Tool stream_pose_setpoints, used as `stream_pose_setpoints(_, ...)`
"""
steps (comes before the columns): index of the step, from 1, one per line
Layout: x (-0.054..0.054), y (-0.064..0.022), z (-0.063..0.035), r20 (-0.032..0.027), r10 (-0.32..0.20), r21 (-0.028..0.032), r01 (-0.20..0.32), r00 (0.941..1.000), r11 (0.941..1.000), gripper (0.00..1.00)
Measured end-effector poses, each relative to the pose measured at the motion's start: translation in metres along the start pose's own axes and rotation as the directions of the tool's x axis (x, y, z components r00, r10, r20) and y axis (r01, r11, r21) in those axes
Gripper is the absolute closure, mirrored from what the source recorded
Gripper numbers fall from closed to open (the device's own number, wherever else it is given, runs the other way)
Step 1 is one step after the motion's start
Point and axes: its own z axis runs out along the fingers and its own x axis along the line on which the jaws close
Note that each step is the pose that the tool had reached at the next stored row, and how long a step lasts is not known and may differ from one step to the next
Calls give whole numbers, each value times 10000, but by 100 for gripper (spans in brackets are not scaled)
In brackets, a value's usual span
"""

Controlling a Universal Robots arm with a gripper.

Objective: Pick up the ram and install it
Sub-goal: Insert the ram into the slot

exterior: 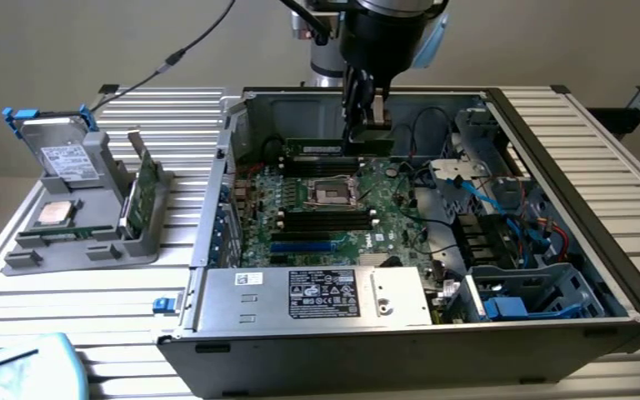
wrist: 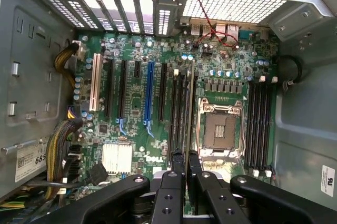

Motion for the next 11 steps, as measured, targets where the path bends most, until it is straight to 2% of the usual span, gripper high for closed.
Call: stream_pose_setpoints(11, -13, 6, 202, -3, 0, 10, 0, 10000, 10000, 85)
